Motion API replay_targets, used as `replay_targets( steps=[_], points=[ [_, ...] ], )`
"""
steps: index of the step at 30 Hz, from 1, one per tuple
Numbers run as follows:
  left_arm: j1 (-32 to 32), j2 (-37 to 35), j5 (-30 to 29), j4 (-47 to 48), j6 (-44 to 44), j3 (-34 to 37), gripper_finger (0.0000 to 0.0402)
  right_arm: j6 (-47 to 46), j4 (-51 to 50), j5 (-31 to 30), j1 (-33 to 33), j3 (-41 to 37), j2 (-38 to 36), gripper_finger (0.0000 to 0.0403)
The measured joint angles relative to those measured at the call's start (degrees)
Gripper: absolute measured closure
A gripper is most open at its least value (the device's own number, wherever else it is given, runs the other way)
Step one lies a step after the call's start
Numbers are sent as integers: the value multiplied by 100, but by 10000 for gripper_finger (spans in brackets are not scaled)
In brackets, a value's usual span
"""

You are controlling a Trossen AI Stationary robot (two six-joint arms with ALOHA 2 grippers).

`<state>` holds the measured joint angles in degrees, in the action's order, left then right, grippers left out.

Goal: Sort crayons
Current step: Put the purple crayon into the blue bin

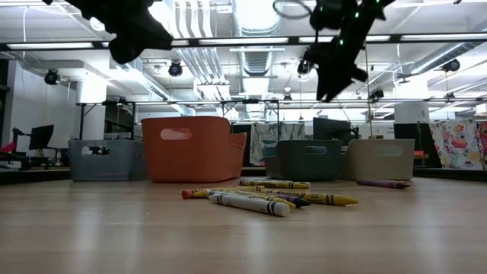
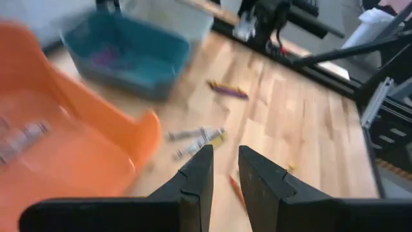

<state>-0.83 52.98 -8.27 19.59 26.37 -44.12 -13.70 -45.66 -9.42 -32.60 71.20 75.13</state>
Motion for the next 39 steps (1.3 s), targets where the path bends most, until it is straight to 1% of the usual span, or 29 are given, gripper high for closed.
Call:
replay_targets(
  steps=[3, 7, 10, 14, 19, 24, 33, 39],
  points=[
    [-284, 317, -5, 66, 636, 0, 345, 94, 131, -320, 351, -13, -207, 250],
    [-746, 734, 15, 381, 1526, 0, 345, 91, 146, -864, 856, -27, -346, 250],
    [-1077, 974, 28, 737, 2243, 0, 345, 91, 149, -1195, 1245, -39, -363, 250],
    [-1485, 1173, 47, 1213, 3082, 0, 345, 91, 185, -1464, 1671, -48, -276, 250],
    [-1875, 1345, 557, 1723, 3946, 0, 345, 91, 238, -1507, 2016, -51, -186, 250],
    [-2250, 1552, 1042, 1836, 4656, 0, 345, 69, 302, -1513, 2220, -53, -186, 250],
    [-3280, 2050, 1087, 1842, 5918, 0, 345, 10, 463, -1513, 2491, -68, -186, 250],
    [-3790, 2383, 1049, 1893, 6646, -28, 345, -129, 465, -1511, 2634, -68, -186, 250]
  ],
)
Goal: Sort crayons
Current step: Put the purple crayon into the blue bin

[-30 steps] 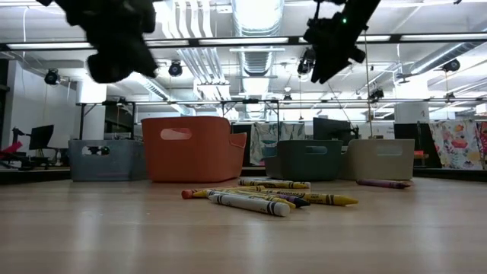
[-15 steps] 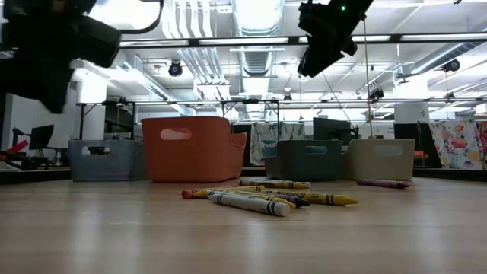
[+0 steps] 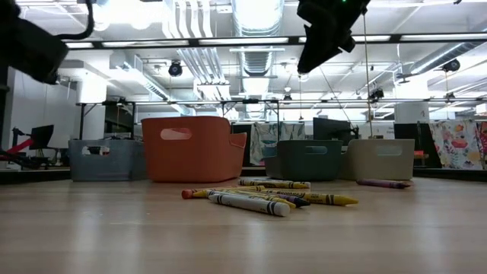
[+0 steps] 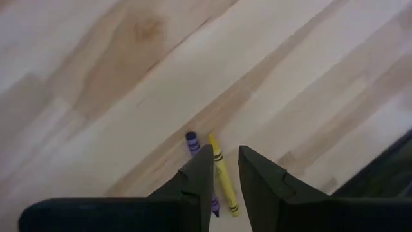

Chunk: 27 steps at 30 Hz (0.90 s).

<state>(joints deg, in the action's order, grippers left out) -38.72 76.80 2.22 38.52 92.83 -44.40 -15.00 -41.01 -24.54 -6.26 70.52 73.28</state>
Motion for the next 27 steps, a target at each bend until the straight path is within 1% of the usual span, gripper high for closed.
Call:
replay_targets(
  steps=[4, 6, 8, 13, 16, 21, 27],
  points=[
    [-328, 317, -18, 40, 366, -130, 345, -62, 4, 1, 41, 0, 0, 250],
    [-454, 492, -18, 203, 501, -301, 345, -91, 8, 2, 41, -1, 0, 250],
    [-527, 682, -46, 550, 590, -545, 345, -95, 20, 2, 39, -2, 0, 250],
    [-672, 1234, -324, 1497, 672, -1210, 345, -106, 109, 2, 41, -16, 0, 250],
    [-701, 1524, -347, 1777, 639, -1468, 345, -109, 108, 2, 41, -25, 0, 250],
    [-701, 1737, -363, 1781, 632, -1570, 340, -112, 107, 38, 41, -46, 0, 250],
    [-755, 1766, -378, 1581, 846, -1545, 317, -169, 109, 48, 41, -70, 0, 250]
  ],
)
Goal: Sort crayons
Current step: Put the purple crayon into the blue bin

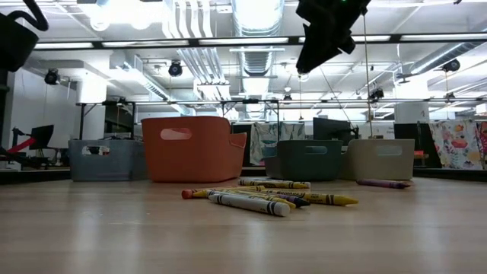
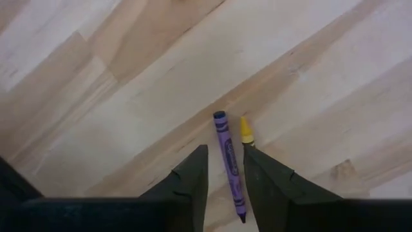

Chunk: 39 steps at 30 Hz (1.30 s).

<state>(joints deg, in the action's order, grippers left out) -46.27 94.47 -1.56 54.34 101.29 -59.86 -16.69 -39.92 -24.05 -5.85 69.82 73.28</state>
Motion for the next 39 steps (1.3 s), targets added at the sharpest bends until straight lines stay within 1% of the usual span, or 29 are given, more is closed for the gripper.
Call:
replay_targets(
  steps=[7, 18, 25, 30, 35, 39],
  points=[
    [-122, 197, 66, -53, 125, 42, 299, 2, 41, 0, 0, -106, 0, 250],
    [-132, 392, 66, -237, 82, 73, 299, -28, 230, 0, 0, -355, 1, 250],
    [-132, 394, 64, -433, 82, 326, 299, -28, 257, 0, 0, -360, 2, 250],
    [-132, 394, -33, -478, 67, 357, 299, -29, 263, 0, 0, -360, 2, 251],
    [-132, 394, -114, -475, 140, 499, 299, -76, 298, 0, 0, -360, 2, 255],
    [-132, 364, -105, -659, 171, 653, 299, -87, 297, 0, 0, -360, 2, 259]
  ],
)
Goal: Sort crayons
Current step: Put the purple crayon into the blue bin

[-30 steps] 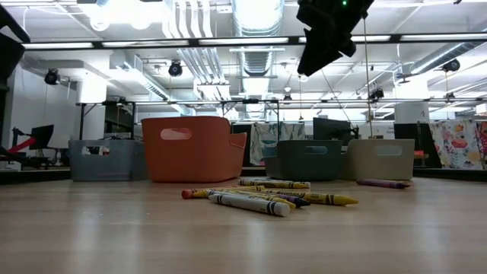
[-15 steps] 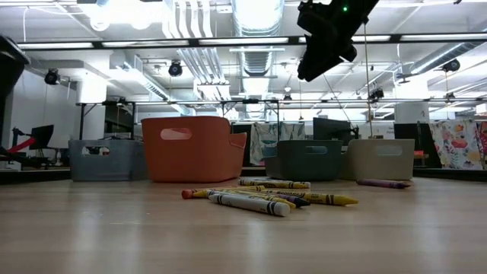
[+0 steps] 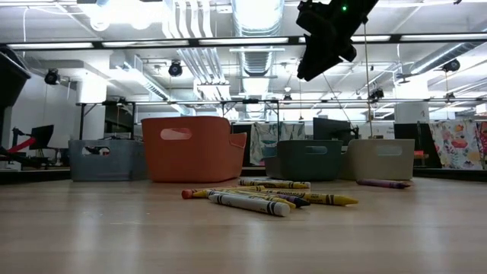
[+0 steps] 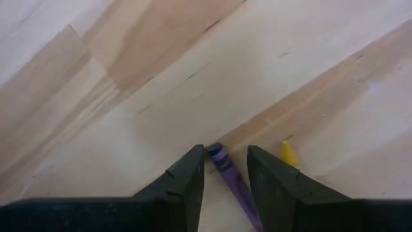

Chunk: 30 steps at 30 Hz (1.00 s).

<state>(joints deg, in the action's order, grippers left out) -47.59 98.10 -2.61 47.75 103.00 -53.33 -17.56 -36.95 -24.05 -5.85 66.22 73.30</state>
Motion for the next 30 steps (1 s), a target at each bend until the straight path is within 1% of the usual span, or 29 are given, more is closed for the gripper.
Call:
replay_targets(
  steps=[4, 8, 14, 16, 18, 20, 24, 26, 28, 30],
  points=[
    [0, -2, -3, -73, -8, 79, 305, -6, 1, 0, 0, 0, 0, 263],
    [-4, 4, -86, -60, -49, 79, 332, -59, 0, 0, 0, 0, 0, 264],
    [-4, 11, -181, -16, -89, 86, 386, -90, 3, 0, 0, -67, 0, 263],
    [-9, -21, -255, 23, -163, 71, 396, -92, 2, 0, 0, -106, 0, 265],
    [-11, -63, -387, 105, -258, 19, 396, -124, 2, 2, 0, -146, 0, 268],
    [21, -158, -771, 463, -402, -11, 397, -142, 2, 0, 0, -190, 0, 270],
    [52, -575, -1280, 927, -616, -204, 400, -146, 87, -2, 0, -321, 0, 269],
    [70, -850, -1806, 996, -932, -259, 400, -138, 204, 5, 0, -410, 0, 267],
    [133, -1202, -2497, 904, -1227, -312, 401, -138, 260, 30, 15, -478, 0, 266],
    [227, -1583, -3140, 871, -1755, -312, 401, -133, 346, 45, 53, -547, 0, 267]
  ],
)
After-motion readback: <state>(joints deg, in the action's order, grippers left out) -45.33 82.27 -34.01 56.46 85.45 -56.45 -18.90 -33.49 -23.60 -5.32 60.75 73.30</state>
